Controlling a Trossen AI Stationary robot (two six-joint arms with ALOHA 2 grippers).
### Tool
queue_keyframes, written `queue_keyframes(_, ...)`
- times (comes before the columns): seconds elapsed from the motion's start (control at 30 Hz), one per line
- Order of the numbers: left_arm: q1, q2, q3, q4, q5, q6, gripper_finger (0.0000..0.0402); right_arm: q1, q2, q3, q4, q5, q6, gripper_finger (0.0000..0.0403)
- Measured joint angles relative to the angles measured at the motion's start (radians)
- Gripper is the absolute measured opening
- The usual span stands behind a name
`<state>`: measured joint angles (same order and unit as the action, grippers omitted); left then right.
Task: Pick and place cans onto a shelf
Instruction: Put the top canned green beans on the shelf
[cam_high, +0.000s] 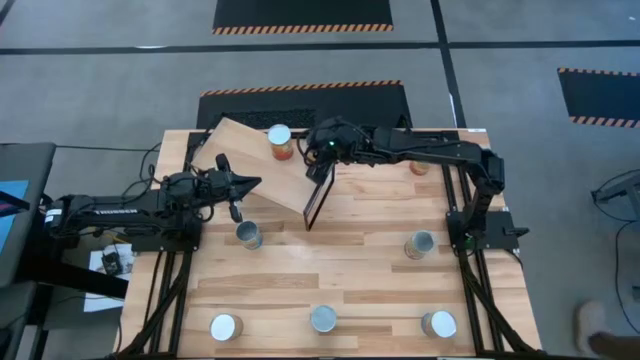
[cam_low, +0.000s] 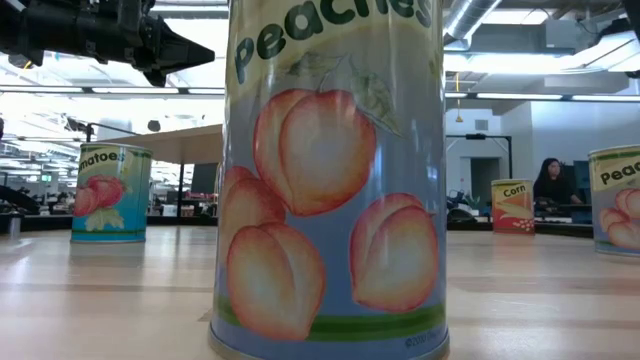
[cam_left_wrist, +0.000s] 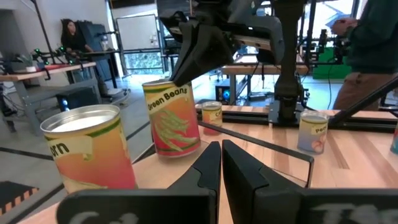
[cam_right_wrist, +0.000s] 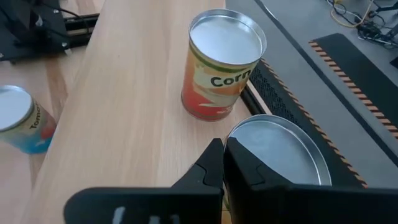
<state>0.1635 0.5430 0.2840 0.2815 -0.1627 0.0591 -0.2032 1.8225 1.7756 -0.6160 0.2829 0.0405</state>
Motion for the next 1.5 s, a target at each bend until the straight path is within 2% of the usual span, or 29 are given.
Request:
queue_keyframes(0.57, 0.0, 0.0, 0.0, -0.003, -0.002, 0.0, 0.0006, 0.036, 0.0, 0.0, 0.025, -0.033, -0.2, 0.002)
queue_keyframes(1.1, 0.0, 0.0, 0.0, -0.003, -0.002, 0.0, 0.0006, 0.008, 0.0, 0.0, 0.021, -0.118, -0.28, 0.0024)
queue_keyframes(1.5, 0.0, 0.0, 0.0, -0.003, -0.001, -0.001, 0.0006, 0.003, 0.029, -0.002, 0.025, -0.125, -0.288, 0.0038)
